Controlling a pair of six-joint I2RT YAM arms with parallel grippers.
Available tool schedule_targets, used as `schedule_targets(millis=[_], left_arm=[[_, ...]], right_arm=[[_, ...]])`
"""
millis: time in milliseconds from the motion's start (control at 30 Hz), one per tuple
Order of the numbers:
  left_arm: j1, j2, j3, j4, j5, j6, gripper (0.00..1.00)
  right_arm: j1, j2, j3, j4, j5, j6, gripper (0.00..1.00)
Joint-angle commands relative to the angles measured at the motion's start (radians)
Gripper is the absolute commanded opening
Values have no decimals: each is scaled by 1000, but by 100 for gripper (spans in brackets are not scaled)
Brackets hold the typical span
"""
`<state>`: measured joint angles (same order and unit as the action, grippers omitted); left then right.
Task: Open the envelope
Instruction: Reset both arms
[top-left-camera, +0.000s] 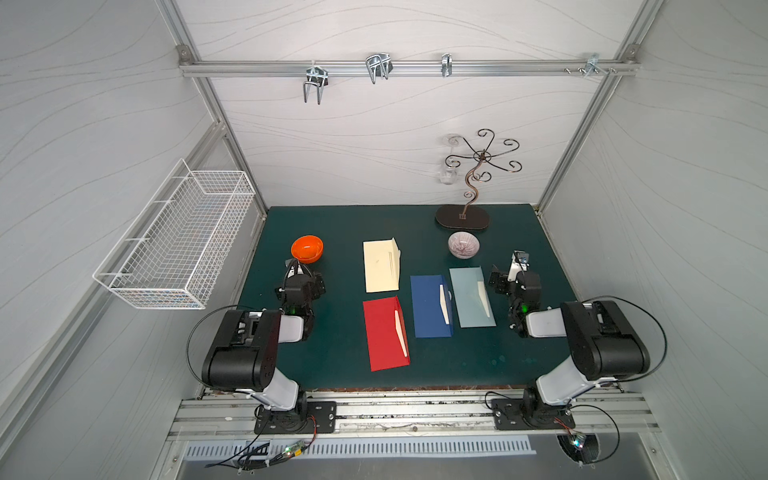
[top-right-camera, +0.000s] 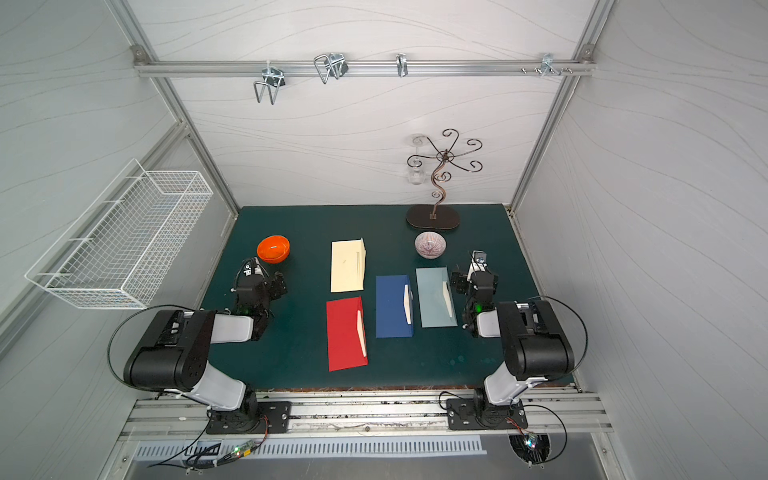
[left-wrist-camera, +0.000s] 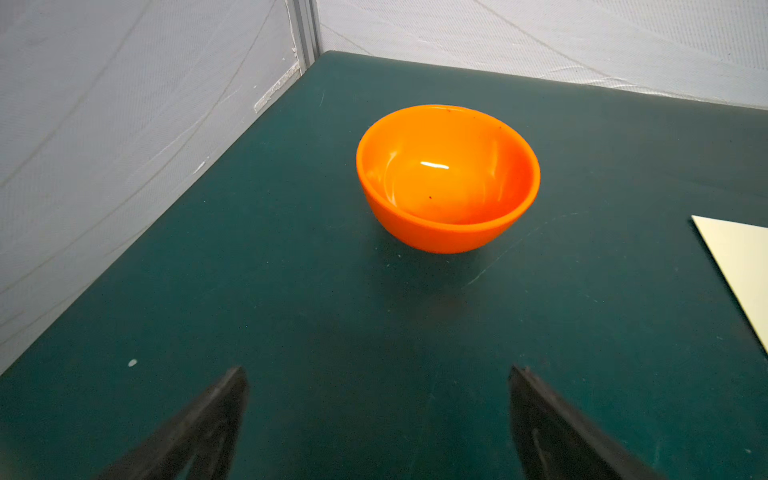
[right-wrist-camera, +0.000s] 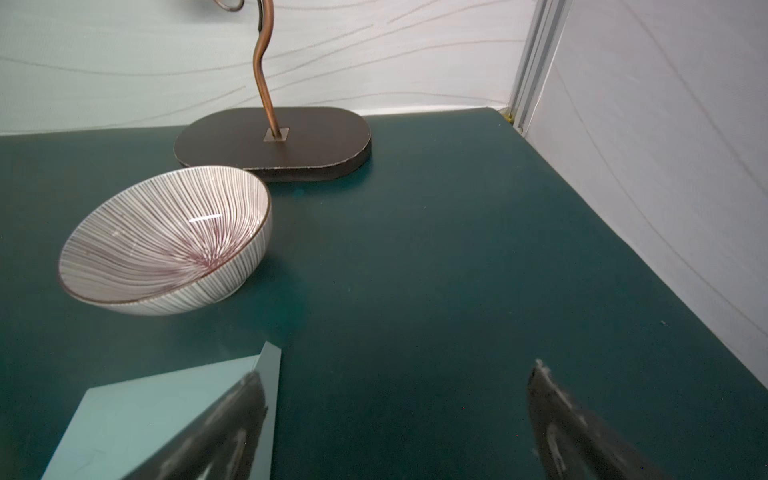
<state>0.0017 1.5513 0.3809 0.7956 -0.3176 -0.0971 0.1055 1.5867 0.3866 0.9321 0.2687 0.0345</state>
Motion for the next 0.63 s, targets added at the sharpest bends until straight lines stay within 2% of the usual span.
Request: schedule_targets(millis=[0,600], left_arm=[[-3,-2,16,78,-10,6,100],[-3,-4,15,80,-11,7,100]], right_arm=[[10,-14,21,-66,1,8,99],[13,-11,26,-70,1,5,99]])
